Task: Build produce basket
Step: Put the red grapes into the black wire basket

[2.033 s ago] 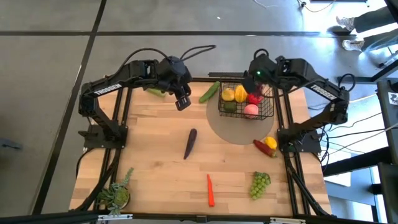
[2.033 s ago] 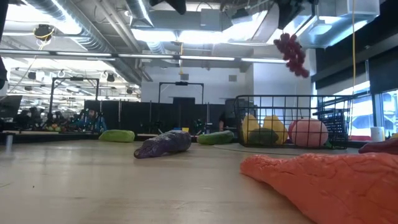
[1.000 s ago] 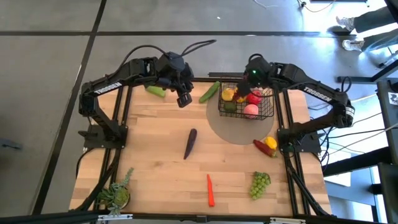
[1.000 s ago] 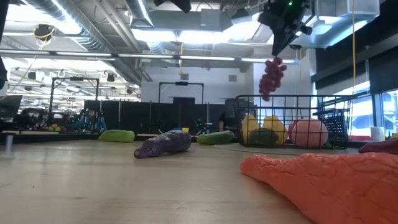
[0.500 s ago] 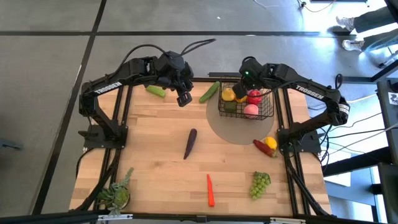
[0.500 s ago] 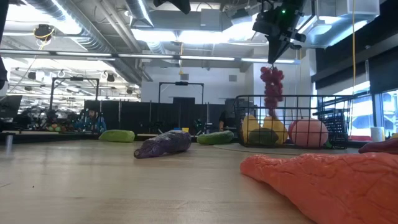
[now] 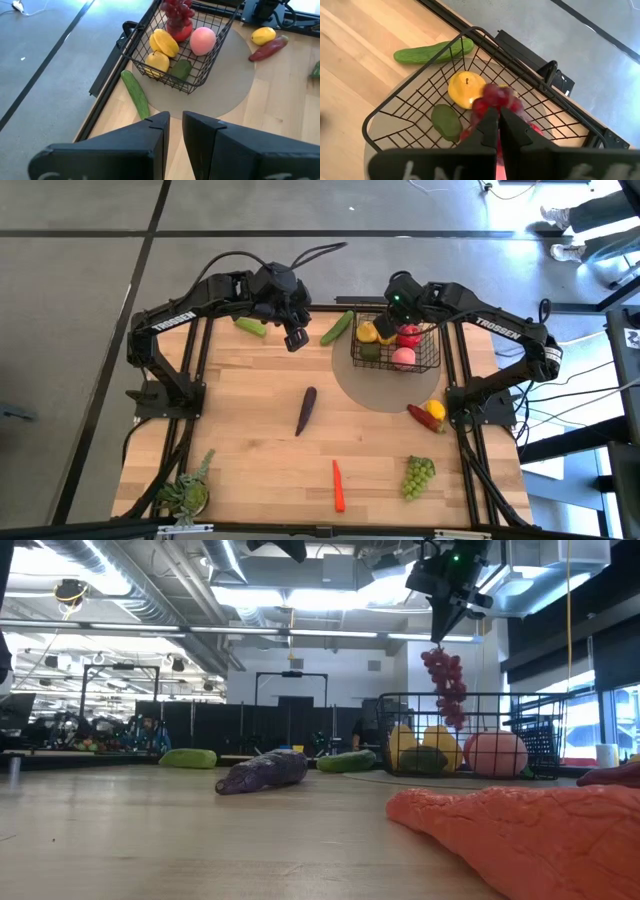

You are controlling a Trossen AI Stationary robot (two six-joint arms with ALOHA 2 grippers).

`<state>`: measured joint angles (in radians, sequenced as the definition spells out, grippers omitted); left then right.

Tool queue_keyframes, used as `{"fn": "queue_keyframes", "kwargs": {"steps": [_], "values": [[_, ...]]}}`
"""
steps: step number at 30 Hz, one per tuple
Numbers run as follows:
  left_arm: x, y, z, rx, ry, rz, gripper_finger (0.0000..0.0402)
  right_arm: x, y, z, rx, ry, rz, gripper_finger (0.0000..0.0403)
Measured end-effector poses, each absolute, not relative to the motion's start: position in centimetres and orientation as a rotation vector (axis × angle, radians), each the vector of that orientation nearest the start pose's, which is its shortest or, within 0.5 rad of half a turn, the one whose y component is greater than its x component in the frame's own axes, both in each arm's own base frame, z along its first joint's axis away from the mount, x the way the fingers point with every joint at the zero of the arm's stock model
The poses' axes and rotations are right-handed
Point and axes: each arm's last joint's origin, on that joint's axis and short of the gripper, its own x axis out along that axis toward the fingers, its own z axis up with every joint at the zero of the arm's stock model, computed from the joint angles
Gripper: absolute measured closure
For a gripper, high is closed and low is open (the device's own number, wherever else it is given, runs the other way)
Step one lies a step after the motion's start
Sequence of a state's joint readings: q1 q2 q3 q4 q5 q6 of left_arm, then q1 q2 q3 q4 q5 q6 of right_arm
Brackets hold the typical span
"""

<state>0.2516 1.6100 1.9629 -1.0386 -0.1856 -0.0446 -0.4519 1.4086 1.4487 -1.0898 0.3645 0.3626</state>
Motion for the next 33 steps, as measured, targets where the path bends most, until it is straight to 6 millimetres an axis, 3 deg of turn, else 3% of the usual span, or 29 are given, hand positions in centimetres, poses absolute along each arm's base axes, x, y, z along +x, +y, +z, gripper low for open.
{"fn": "queue_keyframes", "kwargs": {"steps": [7, 24, 33], "values": [[30.3, 8.3, 44.7, -0.065, 0.681, 0.435, 0.0360, 23.5, -12.5, 34.8, 0.401, 0.932, -0.939, 0.0403], [30.3, 8.3, 44.7, -0.065, 0.681, 0.435, 0.0360, 24.1, -12.2, 26.9, 0.543, 1.000, -0.841, 0.0403], [30.3, 8.3, 44.7, -0.065, 0.681, 0.435, 0.0360, 23.9, -12.0, 26.0, 0.564, 1.026, -0.817, 0.0403]]}}
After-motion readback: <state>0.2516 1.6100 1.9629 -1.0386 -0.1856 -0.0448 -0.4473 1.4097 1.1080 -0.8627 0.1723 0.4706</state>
